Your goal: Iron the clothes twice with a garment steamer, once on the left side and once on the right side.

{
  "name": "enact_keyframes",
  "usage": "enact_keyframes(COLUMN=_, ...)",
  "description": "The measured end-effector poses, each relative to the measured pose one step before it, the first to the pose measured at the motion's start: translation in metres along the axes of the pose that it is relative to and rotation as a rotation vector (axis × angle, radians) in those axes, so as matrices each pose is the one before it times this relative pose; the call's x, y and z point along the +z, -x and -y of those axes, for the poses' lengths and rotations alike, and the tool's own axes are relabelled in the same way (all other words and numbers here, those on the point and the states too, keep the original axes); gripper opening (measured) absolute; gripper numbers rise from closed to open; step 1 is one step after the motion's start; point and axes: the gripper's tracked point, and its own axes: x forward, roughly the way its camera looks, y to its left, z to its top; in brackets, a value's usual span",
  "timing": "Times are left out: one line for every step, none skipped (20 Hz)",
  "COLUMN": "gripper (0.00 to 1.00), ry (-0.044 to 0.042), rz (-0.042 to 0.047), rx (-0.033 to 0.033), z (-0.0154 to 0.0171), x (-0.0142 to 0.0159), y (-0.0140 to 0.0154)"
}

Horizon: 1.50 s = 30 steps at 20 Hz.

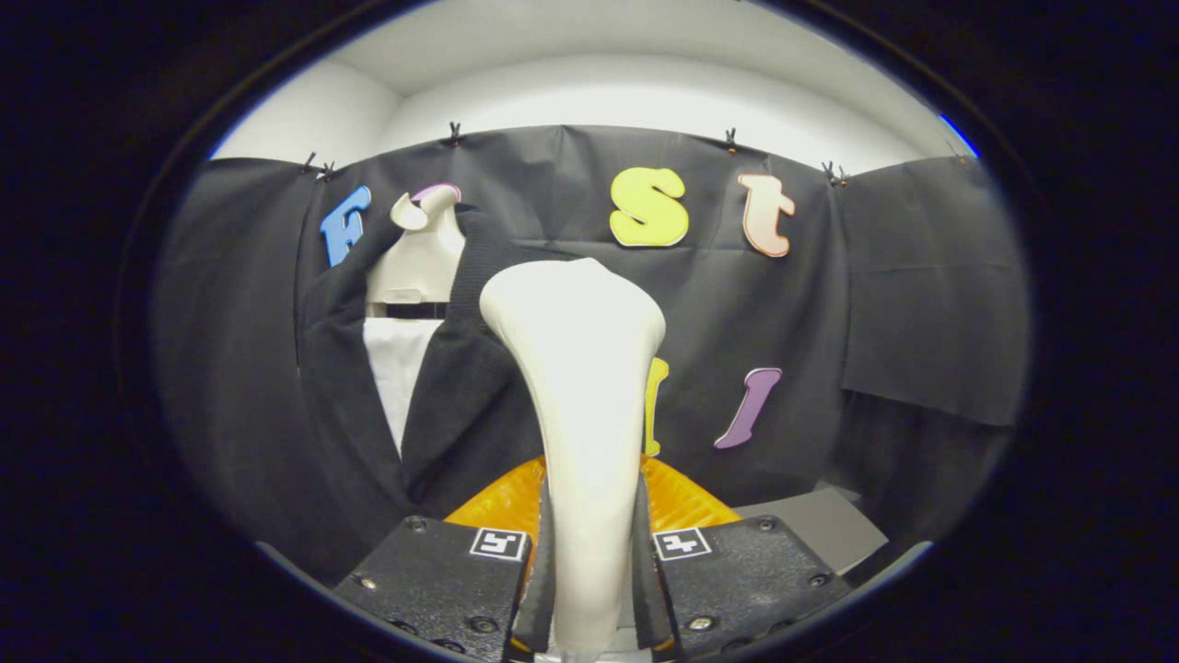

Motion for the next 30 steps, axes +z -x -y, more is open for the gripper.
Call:
enact_keyframes(gripper=0.37, ry=0.00387, rz=-0.00082, rx=-0.00334, z=-0.00553, x=-0.00047, y=-0.00125)
enact_keyframes(gripper=0.37, ry=0.0093, rz=0.00173, rx=-0.00644, z=-0.00608, x=-0.00016, y=-0.00246)
enact_keyframes(gripper=0.37, ry=0.01444, rz=-0.00213, rx=-0.00973, z=-0.00256, x=-0.00152, y=-0.00176)
enact_keyframes(gripper=0.37, ry=0.01162, rz=0.00206, rx=-0.00649, z=-0.00324, x=-0.00041, y=-0.00175)
enact_keyframes(gripper=0.37, ry=0.01688, rz=0.00108, rx=-0.01166, z=-0.00273, x=-0.00182, y=-0.00057)
enact_keyframes(gripper=0.37, ry=0.01105, rz=-0.00072, rx=-0.00857, z=-0.00089, x=-0.00213, y=-0.00057)
enact_keyframes(gripper=0.37, ry=0.0093, rz=-0.00121, rx=-0.00602, z=-0.00139, x=-0.00251, y=-0.00146)
enact_keyframes(gripper=0.37, ry=0.00911, rz=-0.00784, rx=-0.00533, z=-0.00181, x=-0.00364, y=-0.00173)
enact_keyframes(gripper=0.37, ry=0.00645, rz=-0.00576, rx=-0.00337, z=-0.00028, x=-0.00468, y=-0.00113)
enact_keyframes(gripper=0.37, ry=0.0018, rz=-0.00493, rx=-0.00465, z=-0.00017, x=-0.00341, y=-0.00016)
enact_keyframes(gripper=0.37, ry=0.00475, rz=-0.00522, rx=-0.00678, z=0.00117, x=-0.00465, y=-0.00003)
enact_keyframes(gripper=0.37, ry=0.00148, rz=-0.0056, rx=-0.00387, z=0.00101, x=-0.0038, y=-0.0003)
enact_keyframes(gripper=0.37, ry=0.00119, rz=-0.0054, rx=-0.0004, z=0.00026, x=-0.00315, y=0.00061)
enact_keyframes(gripper=0.37, ry=0.00219, rz=-0.00688, rx=-0.00084, z=0.0001, x=-0.00505, y=0.0005)
enact_keyframes(gripper=0.37, ry=0.00373, rz=-0.00488, rx=-0.00072, z=-0.00026, x=-0.00383, y=0.00045)
enact_keyframes(gripper=0.37, ry=0.00237, rz=-0.00659, rx=0.00043, z=-0.00004, x=-0.00435, y=-0.00093)
enact_keyframes(gripper=0.37, ry=0.00199, rz=-0.00657, rx=0.00024, z=-0.00032, x=-0.00309, y=-0.00107)
enact_keyframes(gripper=0.37, ry=-0.0009, rz=-0.00545, rx=0.00165, z=-0.00026, x=-0.00499, y=-0.00047)
enact_keyframes(gripper=0.37, ry=0.00339, rz=-0.00484, rx=0.00134, z=-0.00125, x=-0.00455, y=-0.00054)
enact_keyframes(gripper=0.37, ry=-0.00209, rz=-0.00275, rx=0.00058, z=0.00052, x=-0.00608, y=0.00366)
enact_keyframes(gripper=0.37, ry=0.00489, rz=-0.00543, rx=0.00092, z=0.0009, x=-0.00574, y=0.00475)
enact_keyframes(gripper=0.37, ry=-0.00084, rz=-0.00495, rx=-0.00043, z=0.00187, x=-0.00515, y=0.00277)
enact_keyframes(gripper=0.37, ry=0.00261, rz=-0.00693, rx=-0.00051, z=0.00053, x=-0.00443, y=0.00021)
enact_keyframes(gripper=0.37, ry=-0.00044, rz=-0.00714, rx=-0.00109, z=-0.00048, x=-0.00629, y=-0.00043)
enact_keyframes(gripper=0.37, ry=0.00004, rz=-0.00568, rx=-0.00156, z=0.00001, x=-0.0044, y=0.00016)
enact_keyframes(gripper=0.37, ry=-0.0028, rz=-0.00439, rx=0.00055, z=0.00088, x=-0.00492, y=0.00052)
enact_keyframes(gripper=0.37, ry=0.00166, rz=-0.00717, rx=0.00098, z=-0.00028, x=-0.00436, y=0.00079)
enact_keyframes(gripper=0.37, ry=-0.00141, rz=-0.00381, rx=0.00157, z=0.00007, x=-0.00593, y=0.00115)
enact_keyframes(gripper=0.37, ry=0.00221, rz=-0.00123, rx=-0.00105, z=0.00031, x=-0.00334, y=0.00039)
enact_keyframes(gripper=0.37, ry=0.00456, rz=-0.00504, rx=-0.00131, z=-0.00064, x=-0.00422, y=-0.00021)
